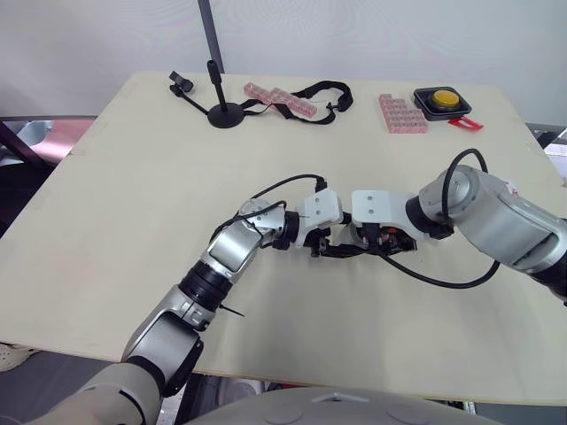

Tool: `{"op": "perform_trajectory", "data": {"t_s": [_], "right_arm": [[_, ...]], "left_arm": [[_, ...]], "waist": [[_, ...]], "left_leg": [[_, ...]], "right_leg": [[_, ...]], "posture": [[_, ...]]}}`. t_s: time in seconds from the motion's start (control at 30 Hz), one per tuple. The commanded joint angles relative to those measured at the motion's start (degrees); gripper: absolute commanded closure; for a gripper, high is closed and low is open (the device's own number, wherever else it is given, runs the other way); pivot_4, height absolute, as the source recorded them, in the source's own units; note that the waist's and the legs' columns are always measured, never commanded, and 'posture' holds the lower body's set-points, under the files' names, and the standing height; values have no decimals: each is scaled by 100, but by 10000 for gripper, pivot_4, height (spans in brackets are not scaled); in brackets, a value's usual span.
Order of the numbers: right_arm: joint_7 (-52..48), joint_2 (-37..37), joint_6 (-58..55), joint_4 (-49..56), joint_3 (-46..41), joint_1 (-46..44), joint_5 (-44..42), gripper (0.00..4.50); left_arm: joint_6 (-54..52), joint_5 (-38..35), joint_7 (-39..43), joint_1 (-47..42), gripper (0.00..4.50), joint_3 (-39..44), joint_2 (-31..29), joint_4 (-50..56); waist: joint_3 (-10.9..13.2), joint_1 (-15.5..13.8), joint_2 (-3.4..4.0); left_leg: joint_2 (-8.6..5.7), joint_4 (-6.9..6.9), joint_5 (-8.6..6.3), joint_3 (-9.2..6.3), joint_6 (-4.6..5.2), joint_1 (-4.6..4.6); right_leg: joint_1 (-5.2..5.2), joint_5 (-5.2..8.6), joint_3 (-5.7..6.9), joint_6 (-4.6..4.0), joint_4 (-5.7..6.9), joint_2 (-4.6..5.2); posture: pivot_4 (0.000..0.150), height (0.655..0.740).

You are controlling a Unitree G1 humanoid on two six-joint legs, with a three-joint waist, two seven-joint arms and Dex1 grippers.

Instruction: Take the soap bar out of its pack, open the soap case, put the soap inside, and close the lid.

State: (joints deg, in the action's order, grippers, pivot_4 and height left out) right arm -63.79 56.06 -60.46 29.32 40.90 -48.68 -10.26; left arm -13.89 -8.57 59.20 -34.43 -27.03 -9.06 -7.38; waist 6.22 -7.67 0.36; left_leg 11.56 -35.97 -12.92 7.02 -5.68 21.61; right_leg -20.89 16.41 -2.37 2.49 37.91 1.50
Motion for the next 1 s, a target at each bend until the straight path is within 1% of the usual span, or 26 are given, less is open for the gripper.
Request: {"op": "perform_trajectory", "data": {"t_s": [0.03,1.0], "right_arm": [[-2,26,14,100,-233,-62,91,24282],[16,-68,160,-1,-238,-38,194,24282]], "left_arm": [[89,1,16,-112,25847,51,46,49],[160,56,101,-109,25855,104,80,-10]], "waist": [[0,1,0],[0,7,0]], "left_leg": [[0,0,0,0,0,0],[0,-7,0,0,0,-1]], "right_leg": [[0,0,-1,0,0,0],[0,0,-4,0,8,1]], "posture": [[1500,7395],[1500,7395]]}}
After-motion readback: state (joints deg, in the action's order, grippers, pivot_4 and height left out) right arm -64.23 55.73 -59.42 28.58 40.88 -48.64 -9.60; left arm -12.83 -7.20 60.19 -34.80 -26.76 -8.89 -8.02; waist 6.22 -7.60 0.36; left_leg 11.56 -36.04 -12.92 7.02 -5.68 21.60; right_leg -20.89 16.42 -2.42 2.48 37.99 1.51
